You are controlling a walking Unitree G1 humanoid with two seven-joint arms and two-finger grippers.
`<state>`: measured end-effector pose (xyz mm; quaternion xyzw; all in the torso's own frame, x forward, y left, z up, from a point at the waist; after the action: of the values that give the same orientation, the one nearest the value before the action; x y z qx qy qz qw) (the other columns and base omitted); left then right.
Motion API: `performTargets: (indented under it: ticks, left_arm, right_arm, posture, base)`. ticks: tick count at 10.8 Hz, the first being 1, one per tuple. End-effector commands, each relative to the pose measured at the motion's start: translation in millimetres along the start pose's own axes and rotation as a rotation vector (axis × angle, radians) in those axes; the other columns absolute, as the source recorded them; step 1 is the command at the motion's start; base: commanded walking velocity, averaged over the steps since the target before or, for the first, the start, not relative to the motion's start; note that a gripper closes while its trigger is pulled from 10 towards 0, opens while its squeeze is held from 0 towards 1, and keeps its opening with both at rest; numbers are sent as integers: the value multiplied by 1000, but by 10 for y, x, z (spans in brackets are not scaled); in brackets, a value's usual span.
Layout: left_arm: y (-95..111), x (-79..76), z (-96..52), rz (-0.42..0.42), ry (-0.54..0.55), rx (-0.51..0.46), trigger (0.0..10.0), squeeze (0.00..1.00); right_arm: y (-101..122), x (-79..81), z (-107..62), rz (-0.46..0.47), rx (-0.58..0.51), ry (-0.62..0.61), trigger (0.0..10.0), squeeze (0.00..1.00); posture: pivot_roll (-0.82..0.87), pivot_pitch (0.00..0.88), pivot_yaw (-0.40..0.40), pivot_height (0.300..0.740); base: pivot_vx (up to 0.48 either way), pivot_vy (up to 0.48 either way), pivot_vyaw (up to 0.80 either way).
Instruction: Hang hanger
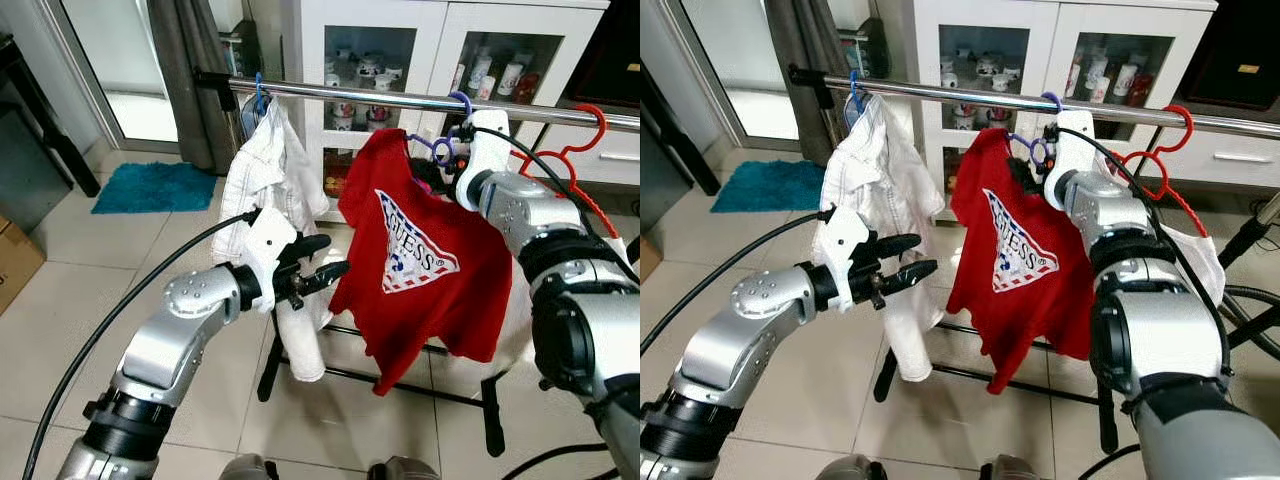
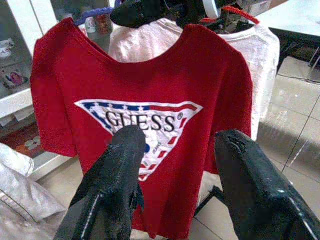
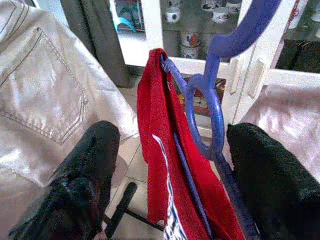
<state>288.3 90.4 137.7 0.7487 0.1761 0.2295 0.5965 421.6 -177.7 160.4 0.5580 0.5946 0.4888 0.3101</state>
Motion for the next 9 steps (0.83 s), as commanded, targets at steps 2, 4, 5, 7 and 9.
performTargets:
  ticks: [2,4,5,7,9]
  left_arm:
    - [27,13,7,16,-8,-1,10000,0]
    - [25,20,5,18,-10,3,10000,0]
    - [28,16,9,19,-16,4,10000,0]
    - [32,14,17,23,-25,6,10000,0]
    - [39,17,21,27,-29,6,10000,0]
  right_arm:
    - [95,21,11,11,-27,-13,0,0]
    - [110,30,18,18,-31,-18,0,0]
    - [118,32,19,15,-30,-22,0,0]
    - [109,42,25,18,-13,-25,0,0]
    - [53,46,31,4,20,-31,0,0]
  posture:
    - [-82,0,29,740]
    - [-79,0,28,740]
    - [-79,0,28,740]
    - [-79,0,30,740]
    - [-79,0,31,740]
  base:
    - [0,0,0]
    - [0,0,0]
    - [0,0,0]
    - [0,0,0]
    - [0,0,0]
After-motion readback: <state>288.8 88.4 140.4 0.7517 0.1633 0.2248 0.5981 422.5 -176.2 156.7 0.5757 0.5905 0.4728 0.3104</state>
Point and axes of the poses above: a point about 5 cm out from each wrist's last joint towards the gripper, its own z axis pointing out of the wrist towards the gripper, its own y axis along the axis of the wrist's last joint, x = y × z, the point moved 2 cm from there along z, pointing out of the wrist towards the gripper, and after that the axes turned 6 degrees about z, right-handed, at the moved point
